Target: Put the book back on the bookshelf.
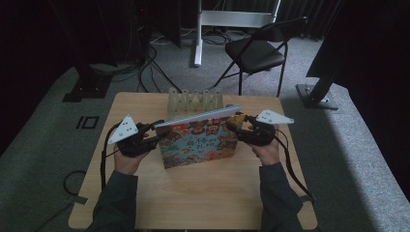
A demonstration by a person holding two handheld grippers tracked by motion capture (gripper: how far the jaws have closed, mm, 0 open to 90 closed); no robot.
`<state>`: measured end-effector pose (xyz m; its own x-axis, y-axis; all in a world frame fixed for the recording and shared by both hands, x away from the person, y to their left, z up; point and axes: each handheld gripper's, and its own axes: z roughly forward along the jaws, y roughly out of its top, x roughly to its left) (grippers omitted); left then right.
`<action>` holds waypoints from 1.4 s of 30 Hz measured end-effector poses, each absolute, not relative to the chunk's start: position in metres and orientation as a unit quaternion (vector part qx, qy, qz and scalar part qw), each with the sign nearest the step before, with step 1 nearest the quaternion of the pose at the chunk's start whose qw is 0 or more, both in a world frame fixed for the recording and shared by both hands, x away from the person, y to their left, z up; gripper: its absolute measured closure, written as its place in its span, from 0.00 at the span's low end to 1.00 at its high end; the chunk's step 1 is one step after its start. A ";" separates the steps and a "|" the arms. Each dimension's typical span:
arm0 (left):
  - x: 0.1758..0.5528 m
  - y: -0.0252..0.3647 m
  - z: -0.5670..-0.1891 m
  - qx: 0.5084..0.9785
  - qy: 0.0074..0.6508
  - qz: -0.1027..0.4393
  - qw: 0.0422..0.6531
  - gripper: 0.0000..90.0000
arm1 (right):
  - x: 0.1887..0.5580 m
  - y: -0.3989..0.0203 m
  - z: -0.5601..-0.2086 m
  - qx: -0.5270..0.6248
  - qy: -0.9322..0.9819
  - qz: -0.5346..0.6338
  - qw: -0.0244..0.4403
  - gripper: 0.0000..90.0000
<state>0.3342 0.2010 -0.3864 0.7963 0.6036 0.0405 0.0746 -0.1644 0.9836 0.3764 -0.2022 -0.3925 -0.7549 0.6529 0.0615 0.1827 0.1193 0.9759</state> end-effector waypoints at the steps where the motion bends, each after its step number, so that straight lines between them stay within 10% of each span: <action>1: 0.335 0.200 -0.387 0.731 0.232 0.218 0.603 0.63 | 0.377 -0.203 -0.393 0.291 0.722 0.597 0.196 0.45; 42: 0.344 0.190 -0.407 0.732 0.227 0.183 0.616 0.68 | 0.380 -0.233 -0.420 0.320 0.737 0.566 0.183 0.44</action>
